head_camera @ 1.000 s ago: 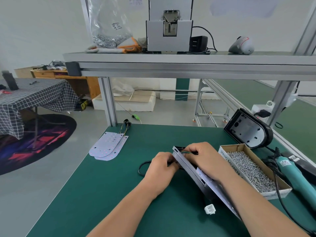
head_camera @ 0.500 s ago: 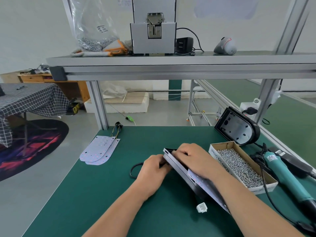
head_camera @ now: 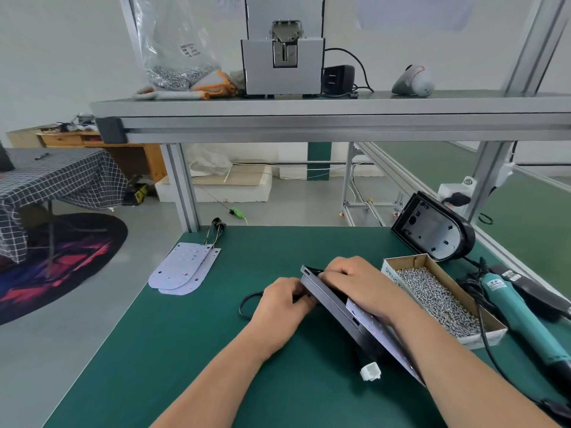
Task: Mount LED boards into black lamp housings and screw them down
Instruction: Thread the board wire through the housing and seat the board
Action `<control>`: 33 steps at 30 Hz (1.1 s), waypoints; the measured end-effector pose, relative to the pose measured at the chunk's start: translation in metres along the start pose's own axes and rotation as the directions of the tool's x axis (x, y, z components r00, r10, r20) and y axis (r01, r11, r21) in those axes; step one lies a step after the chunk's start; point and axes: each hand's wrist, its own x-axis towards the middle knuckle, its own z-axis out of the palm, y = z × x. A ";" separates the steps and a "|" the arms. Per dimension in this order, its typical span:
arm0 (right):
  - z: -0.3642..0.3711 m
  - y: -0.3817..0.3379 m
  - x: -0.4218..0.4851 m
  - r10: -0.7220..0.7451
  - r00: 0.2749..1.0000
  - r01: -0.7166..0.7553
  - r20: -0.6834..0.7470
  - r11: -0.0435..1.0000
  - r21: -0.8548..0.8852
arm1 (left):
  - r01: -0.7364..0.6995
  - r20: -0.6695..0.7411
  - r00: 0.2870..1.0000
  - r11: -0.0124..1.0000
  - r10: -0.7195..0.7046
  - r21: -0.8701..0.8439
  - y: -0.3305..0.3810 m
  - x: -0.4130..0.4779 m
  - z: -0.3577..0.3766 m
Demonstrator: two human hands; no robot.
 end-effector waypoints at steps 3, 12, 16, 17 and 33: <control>-0.001 0.001 -0.001 -0.038 0.998 0.041 0.052 0.998 -0.044 | -0.004 0.014 1.000 1.000 0.004 0.016 -0.001 0.001 0.002; 0.001 0.003 0.001 -0.020 0.996 0.027 0.083 0.996 -0.085 | -0.030 0.052 0.998 0.998 0.027 0.062 -0.007 0.004 0.005; 0.006 0.006 0.003 -0.027 0.996 0.031 0.084 0.999 -0.039 | -0.007 0.067 0.998 0.997 0.002 0.074 -0.007 0.004 0.005; 0.006 0.009 0.003 -0.010 0.997 0.011 0.073 1.000 -0.014 | -0.011 0.078 0.997 0.998 0.006 0.065 -0.007 0.005 0.004; -0.002 0.031 0.009 0.045 0.999 -0.041 -0.016 0.981 0.190 | -0.023 -0.019 1.000 0.998 0.024 0.053 -0.011 0.002 0.000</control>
